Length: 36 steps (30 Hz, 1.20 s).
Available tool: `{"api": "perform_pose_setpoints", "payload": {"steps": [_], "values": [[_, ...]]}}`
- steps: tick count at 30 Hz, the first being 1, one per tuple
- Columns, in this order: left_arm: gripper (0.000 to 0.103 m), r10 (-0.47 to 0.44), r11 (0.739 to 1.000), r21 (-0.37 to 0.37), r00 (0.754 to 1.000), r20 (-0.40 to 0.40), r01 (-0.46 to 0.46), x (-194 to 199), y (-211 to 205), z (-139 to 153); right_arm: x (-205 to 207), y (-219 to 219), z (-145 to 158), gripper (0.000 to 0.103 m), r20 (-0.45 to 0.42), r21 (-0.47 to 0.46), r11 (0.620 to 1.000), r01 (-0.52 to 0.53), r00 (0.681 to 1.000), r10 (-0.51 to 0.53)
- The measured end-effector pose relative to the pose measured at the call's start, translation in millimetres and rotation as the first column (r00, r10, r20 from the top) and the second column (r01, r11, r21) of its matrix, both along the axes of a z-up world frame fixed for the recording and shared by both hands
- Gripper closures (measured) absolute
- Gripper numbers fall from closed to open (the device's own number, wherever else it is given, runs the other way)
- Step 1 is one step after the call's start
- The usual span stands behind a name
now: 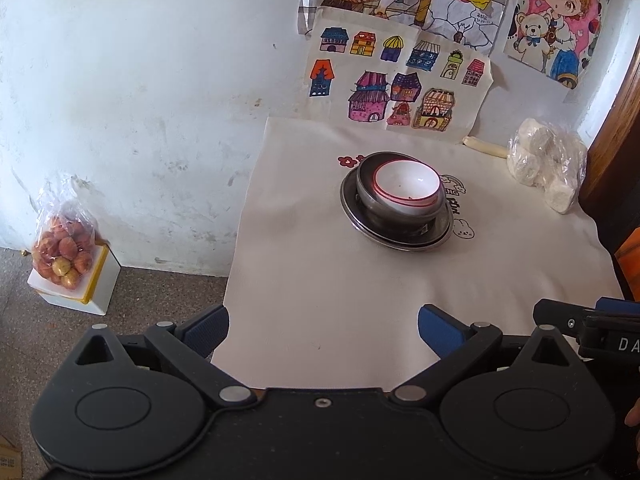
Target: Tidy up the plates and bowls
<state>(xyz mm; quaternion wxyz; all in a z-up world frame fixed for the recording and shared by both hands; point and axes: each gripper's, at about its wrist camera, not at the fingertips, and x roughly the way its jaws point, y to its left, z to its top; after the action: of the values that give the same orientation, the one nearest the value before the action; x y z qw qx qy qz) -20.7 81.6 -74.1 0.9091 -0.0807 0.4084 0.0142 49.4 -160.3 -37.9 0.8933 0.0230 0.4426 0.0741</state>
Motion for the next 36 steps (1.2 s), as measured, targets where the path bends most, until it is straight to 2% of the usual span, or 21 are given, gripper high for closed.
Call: {"api": "perform_pose_setpoints", "payload": {"steps": [14, 19, 24, 31, 36], "values": [[0.003, 0.000, 1.000, 0.002, 1.000, 0.000, 0.000, 3.5, -0.8, -0.6, 10.7, -3.0, -4.0, 0.000, -0.011, 0.002, 1.000, -0.013, 1.000, 0.013], [0.007, 0.008, 1.000, 0.008, 1.000, -0.014, -0.008, 7.9, -4.4, -2.9, 14.7, -4.7, -4.9, 0.000, -0.014, 0.004, 1.000, -0.019, 1.000, 0.019], [0.007, 0.006, 1.000, 0.010, 1.000, -0.022, -0.006, 13.9, -11.3, -3.7, 18.8, -8.1, -7.4, 0.000, -0.022, 0.009, 1.000, -0.020, 1.000, 0.020], [0.006, -0.007, 1.000, 0.014, 0.999, -0.035, 0.008, 24.3, -23.1, -5.7, 28.7, -16.7, -15.0, 0.000, -0.042, 0.024, 0.999, -0.024, 0.999, 0.025], [0.001, -0.014, 1.000, 0.011, 0.999, -0.041, 0.014, 36.0, -33.8, -7.3, 39.0, -27.9, -21.1, 0.000, -0.058, 0.034, 0.999, -0.019, 0.998, 0.021]]}}
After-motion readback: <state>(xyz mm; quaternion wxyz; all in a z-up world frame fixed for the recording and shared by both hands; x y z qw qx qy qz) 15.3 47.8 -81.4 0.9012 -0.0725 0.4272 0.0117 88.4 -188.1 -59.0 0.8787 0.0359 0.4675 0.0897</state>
